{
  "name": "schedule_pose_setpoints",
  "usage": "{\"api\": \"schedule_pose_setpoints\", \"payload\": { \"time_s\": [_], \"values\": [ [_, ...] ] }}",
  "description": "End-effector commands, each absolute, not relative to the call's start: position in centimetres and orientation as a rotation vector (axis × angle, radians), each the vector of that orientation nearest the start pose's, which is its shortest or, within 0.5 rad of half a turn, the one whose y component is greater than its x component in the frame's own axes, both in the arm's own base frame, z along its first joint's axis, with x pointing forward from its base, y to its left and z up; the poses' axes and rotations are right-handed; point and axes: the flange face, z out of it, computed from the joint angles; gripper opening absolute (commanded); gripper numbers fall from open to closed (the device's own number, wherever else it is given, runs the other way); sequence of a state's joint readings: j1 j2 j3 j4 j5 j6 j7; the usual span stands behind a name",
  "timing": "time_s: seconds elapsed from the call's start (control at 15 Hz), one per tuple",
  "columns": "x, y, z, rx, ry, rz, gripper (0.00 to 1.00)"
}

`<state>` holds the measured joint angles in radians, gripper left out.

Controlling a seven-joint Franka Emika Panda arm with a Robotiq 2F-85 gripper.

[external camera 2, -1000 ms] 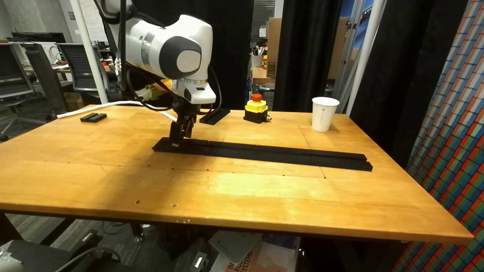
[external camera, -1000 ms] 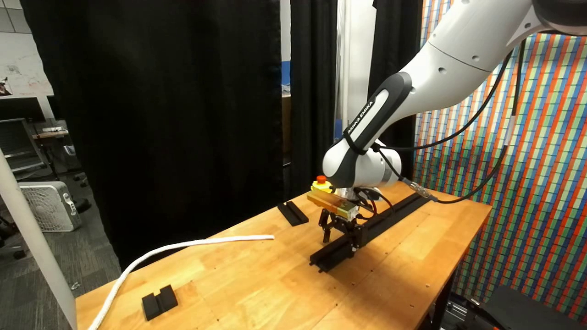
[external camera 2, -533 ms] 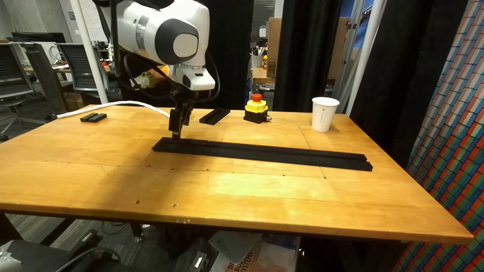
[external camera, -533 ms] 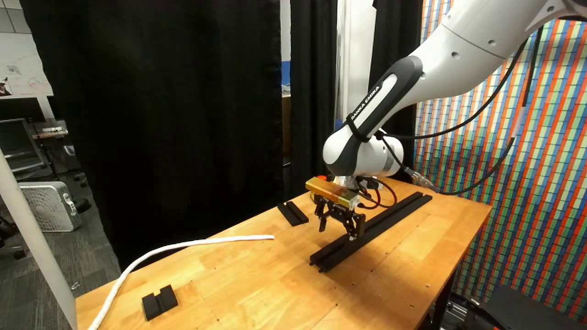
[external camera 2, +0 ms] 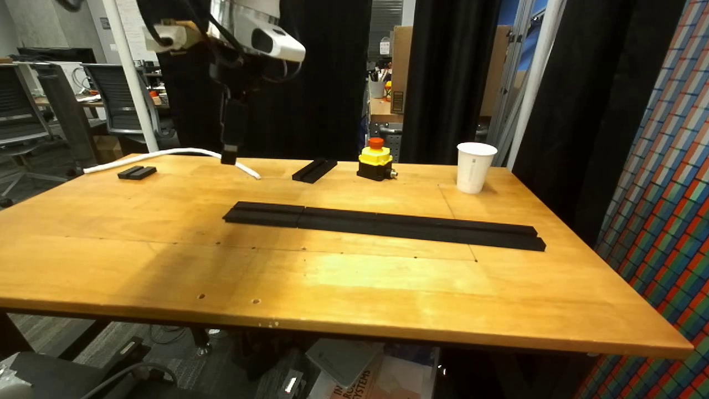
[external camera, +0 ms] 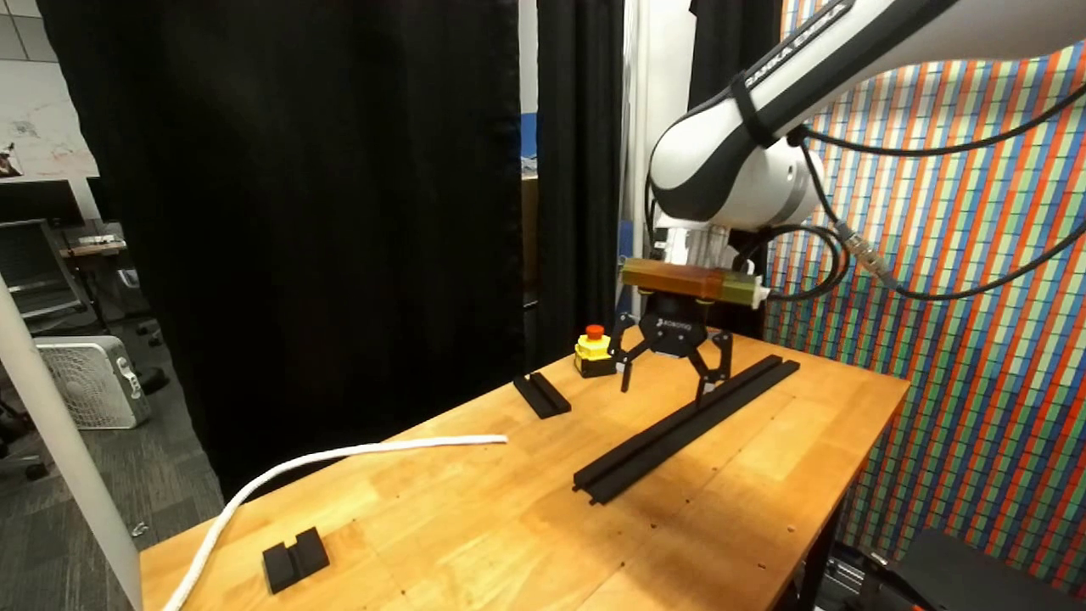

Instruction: Put the black objects in a line

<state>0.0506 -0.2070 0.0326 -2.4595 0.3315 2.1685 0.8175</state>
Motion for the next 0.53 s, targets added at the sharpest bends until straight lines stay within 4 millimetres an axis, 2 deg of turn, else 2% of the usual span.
{"api": "schedule_pose_setpoints", "payload": {
  "time_s": [0.0, 0.2, 0.47],
  "values": [
    [38.3, 3.7, 42.5, -2.745, 1.052, 0.307, 1.0],
    [34.0, 3.5, 46.0, -2.865, 0.845, 0.42, 1.0],
    [28.8, 3.3, 49.0, -3.011, 0.587, 0.45, 1.0]
  ]
}}
